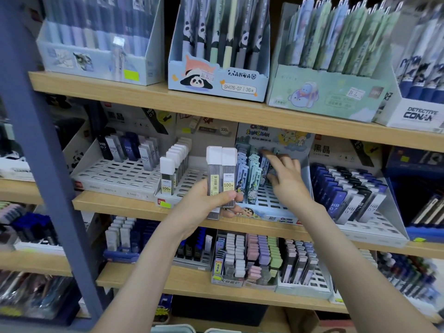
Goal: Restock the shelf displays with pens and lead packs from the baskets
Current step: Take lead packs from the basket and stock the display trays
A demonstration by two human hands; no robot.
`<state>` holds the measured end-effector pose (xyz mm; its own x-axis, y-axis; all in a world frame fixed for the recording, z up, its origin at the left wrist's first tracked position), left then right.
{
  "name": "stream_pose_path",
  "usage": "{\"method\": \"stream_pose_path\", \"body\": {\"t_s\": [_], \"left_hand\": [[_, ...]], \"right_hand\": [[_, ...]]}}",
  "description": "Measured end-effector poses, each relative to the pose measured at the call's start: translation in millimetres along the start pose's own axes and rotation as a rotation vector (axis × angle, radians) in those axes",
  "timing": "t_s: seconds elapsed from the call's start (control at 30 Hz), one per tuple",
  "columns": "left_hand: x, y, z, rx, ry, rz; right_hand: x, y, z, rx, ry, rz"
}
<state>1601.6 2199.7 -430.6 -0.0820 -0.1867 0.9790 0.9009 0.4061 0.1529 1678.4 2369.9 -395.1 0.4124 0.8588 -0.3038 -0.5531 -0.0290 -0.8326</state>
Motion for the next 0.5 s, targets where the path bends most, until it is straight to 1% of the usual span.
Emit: {"method": "stream_pose_path", "body": {"t_s": [0.13, 0.17, 0.2, 0.27, 0.33, 0.37, 0.4, 0.43, 0.5], "left_hand": [[-2, 0, -2, -0.001, -0.013, 0.003], [-2, 0, -3, -0.001, -0.014, 0.004], [-2, 1, -4, -0.006, -0.016, 0.010], [0, 3, -9, -0.034, -0.023, 0.033], [4, 6, -16, -0.080, -0.023, 0.064], [6, 7, -20, -0.101, -0.021, 0.072], [9, 7, -24, -0.117, -0.018, 0.072], [12, 6, -28, -0.129, -0.018, 0.069], [15, 2, -36, -0.151, -0.024, 0.073]], "right_hand": [[1, -1, -3, -0.052, 0.026, 0.012], [-2, -4, -5, -0.036, 0.023, 0.013], [-6, -11, -7, 0.016, 0.012, 0.022], [-19, -32, -16, 0.195, 0.014, 0.116], [-37, -55, -32, 0.349, 0.023, 0.302], [-50, -62, -40, 0.381, 0.016, 0.413], [-63, -64, -46, 0.365, 0.014, 0.523], [-79, -60, -50, 0.292, 0.018, 0.613], [-107, -37, -52, 0.056, 0.038, 0.674]]}}
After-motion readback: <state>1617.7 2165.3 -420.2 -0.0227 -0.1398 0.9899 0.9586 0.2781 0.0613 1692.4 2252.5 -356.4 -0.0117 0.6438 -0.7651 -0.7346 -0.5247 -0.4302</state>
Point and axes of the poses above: each hand's wrist, its own z-axis towards the middle knuckle, its own y-axis out of the palm, x = y × z, the point moved 9 cm from there along z, towards the middle knuckle, and after that the axes turned 2 degrees about -y, right-handed, at the moved point
